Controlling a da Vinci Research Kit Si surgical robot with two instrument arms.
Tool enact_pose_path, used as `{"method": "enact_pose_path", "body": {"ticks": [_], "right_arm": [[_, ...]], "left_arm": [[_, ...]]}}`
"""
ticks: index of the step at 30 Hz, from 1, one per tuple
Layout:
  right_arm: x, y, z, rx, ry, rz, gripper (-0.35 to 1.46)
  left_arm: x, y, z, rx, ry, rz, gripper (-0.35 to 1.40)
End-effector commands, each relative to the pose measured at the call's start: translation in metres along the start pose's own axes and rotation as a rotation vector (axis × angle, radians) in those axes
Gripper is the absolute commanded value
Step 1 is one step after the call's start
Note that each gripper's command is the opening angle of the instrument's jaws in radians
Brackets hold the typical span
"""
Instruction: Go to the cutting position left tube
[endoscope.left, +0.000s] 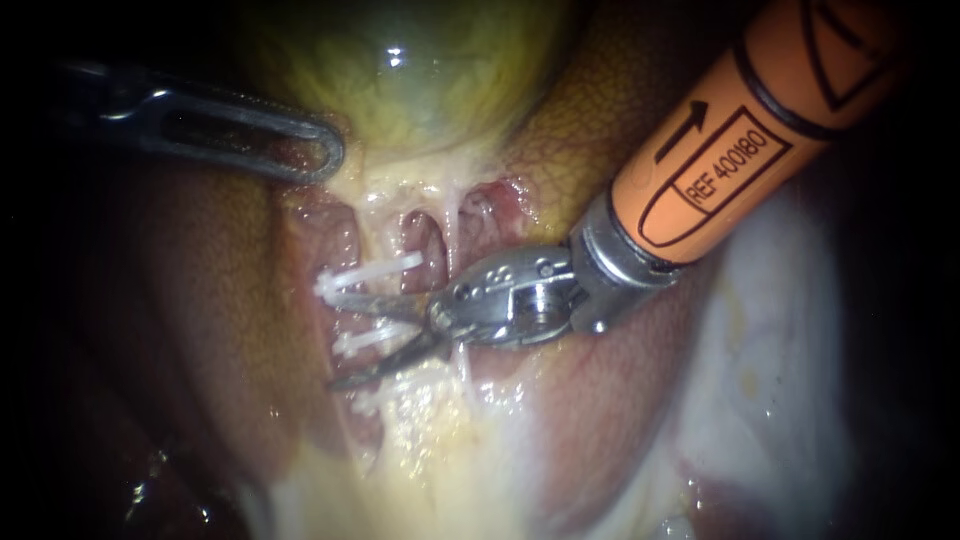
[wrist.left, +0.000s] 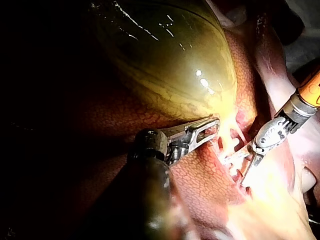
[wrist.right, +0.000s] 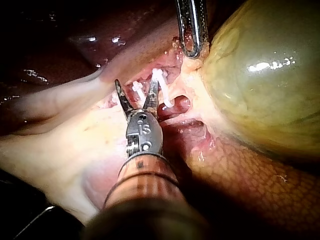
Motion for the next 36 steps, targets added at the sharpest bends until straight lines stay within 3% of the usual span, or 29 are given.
{"method": "enact_pose_path", "body": {"ticks": [1,11,21,26,36], "right_arm": [[0.0001,-0.0002,0.0000,0.001,0.000,-0.001,1.27],[0.0011,-0.0020,-0.0017,0.018,0.005,-0.002,1.27],[0.0020,-0.0030,-0.0067,0.034,0.032,0.004,1.27],[0.0020,-0.0030,-0.0086,0.031,0.036,0.012,1.27],[0.0002,-0.0016,-0.0092,0.032,0.035,0.036,1.27]], "left_arm": [[0.0000,0.0000,0.0000,0.001,0.000,0.000,-0.35],[0.0001,0.0002,-0.0002,-0.001,0.000,0.001,-0.35],[0.0000,0.0003,-0.0005,-0.001,0.000,0.001,-0.35],[0.0000,0.0003,-0.0006,-0.004,-0.001,0.001,-0.35],[0.0000,0.0003,-0.0007,-0.004,-0.001,0.001,-0.35]]}}
